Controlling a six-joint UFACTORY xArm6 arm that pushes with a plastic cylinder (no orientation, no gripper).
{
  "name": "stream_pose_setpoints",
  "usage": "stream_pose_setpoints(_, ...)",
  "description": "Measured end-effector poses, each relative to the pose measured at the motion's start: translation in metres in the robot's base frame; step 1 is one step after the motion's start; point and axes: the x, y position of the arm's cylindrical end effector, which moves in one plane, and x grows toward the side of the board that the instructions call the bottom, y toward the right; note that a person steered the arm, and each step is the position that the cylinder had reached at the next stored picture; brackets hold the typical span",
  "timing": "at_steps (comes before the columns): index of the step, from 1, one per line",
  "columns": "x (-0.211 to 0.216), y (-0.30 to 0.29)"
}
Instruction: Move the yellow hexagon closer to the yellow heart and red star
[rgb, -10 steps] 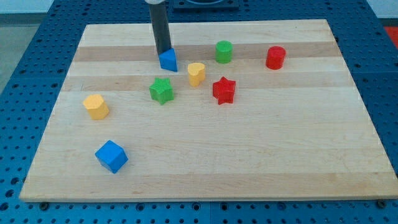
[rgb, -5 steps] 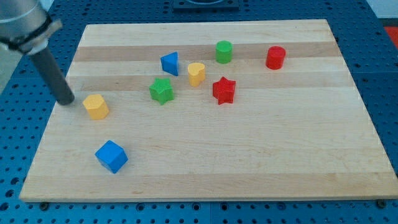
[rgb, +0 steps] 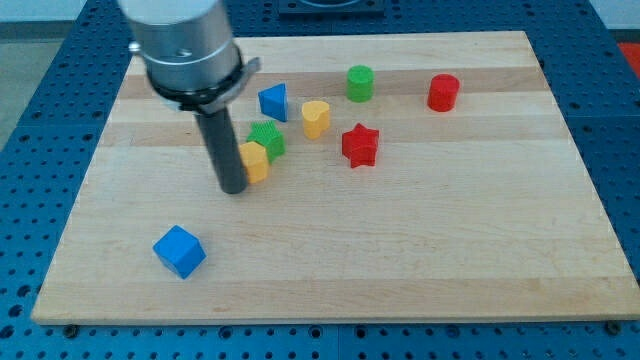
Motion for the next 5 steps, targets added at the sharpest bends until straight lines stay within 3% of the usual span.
stream_pose_setpoints(1,0.0,0.021)
stream_pose_setpoints(2,0.025,-0.061)
stream_pose_setpoints(3,0.0,-0.064)
stream_pose_setpoints(4,-0.022,-0.062)
stream_pose_setpoints(5,-0.024,0.001)
